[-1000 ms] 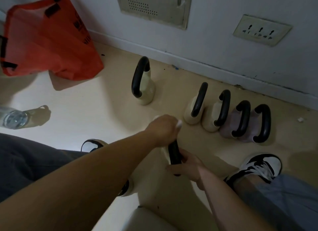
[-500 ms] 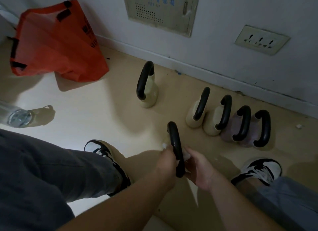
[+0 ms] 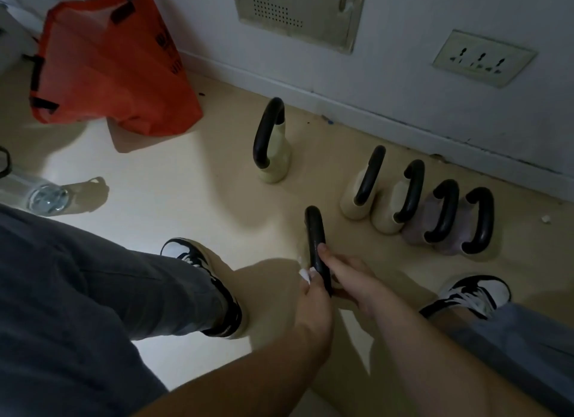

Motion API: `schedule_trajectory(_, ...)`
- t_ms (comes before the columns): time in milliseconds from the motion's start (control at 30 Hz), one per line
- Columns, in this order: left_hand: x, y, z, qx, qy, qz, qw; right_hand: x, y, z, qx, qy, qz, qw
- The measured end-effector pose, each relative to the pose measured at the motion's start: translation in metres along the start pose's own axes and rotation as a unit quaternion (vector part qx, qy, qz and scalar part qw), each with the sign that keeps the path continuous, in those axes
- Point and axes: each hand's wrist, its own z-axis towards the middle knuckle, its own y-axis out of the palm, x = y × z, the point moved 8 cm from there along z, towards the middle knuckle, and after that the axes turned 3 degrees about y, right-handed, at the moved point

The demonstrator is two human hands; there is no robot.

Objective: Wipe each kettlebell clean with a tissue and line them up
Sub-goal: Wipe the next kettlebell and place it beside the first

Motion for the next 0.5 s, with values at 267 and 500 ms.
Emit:
schedule_trajectory(267,0.026,0.005,0.053,-0.034,-0.038,-0.051,0.997,0.009,0.002,0.001,0.025,0.001,-0.004,1.000)
schedule_trajectory(500,-0.013,0.002,-0.002,-0.035,-0.051,-0.040,0.997,0.004,0.003,-0.004,0.034,0.003,-0.024,0.999)
